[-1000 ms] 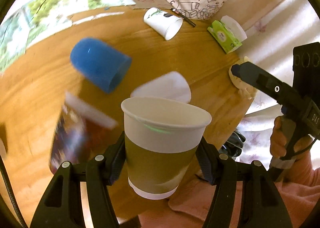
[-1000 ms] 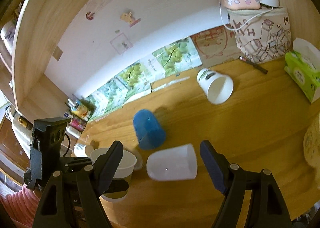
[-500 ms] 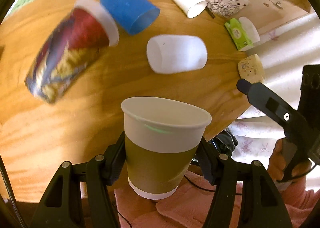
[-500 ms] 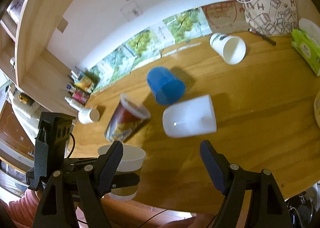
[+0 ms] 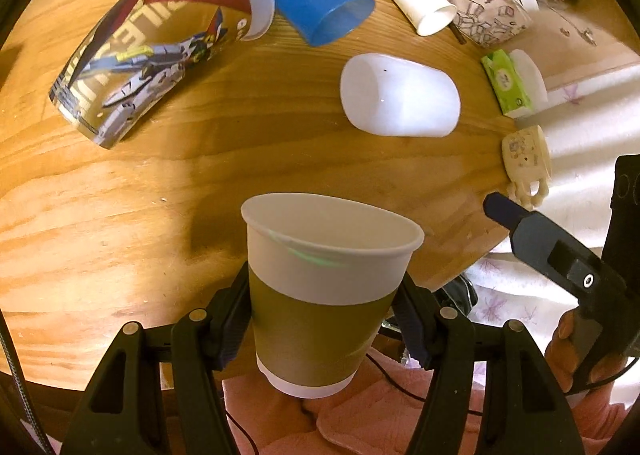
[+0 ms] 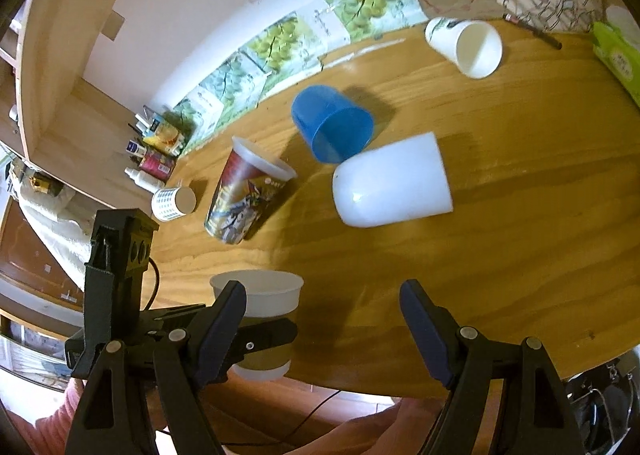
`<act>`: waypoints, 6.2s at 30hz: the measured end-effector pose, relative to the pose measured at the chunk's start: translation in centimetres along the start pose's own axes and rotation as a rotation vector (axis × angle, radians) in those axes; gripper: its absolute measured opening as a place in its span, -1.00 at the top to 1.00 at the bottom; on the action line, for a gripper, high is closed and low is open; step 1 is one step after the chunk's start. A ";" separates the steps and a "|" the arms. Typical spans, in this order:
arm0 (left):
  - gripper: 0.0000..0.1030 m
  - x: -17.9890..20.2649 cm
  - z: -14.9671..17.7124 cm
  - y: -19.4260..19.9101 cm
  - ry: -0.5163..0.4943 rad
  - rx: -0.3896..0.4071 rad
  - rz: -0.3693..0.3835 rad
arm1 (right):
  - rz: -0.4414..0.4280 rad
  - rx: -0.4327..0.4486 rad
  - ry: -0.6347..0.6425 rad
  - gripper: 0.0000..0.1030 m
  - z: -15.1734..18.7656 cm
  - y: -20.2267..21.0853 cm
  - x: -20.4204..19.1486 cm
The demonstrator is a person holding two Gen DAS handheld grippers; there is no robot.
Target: Flip cup upright
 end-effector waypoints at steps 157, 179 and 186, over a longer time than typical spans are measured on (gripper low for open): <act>-0.66 9.3 11.1 18.8 0.124 0.680 -0.586 | 0.092 0.380 0.240 -0.95 8.7 13.3 -7.5; -0.82 12.0 14.1 21.1 0.028 0.786 -0.686 | 0.173 0.645 0.236 -0.96 14.4 17.5 -11.5; -0.99 12.8 14.3 22.3 -0.020 0.870 -0.798 | 0.157 0.697 0.239 -0.96 14.5 17.7 -12.3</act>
Point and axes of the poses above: each gripper's, at about its wrist camera, not at the fingertips, and y roughly against the way its jaws point, x to its right, z to its underside, the point moved 1 cm from there along -y, roughly the way its jaws point, and after that the axes turned 12 degrees about -y, right-handed, at the moved point
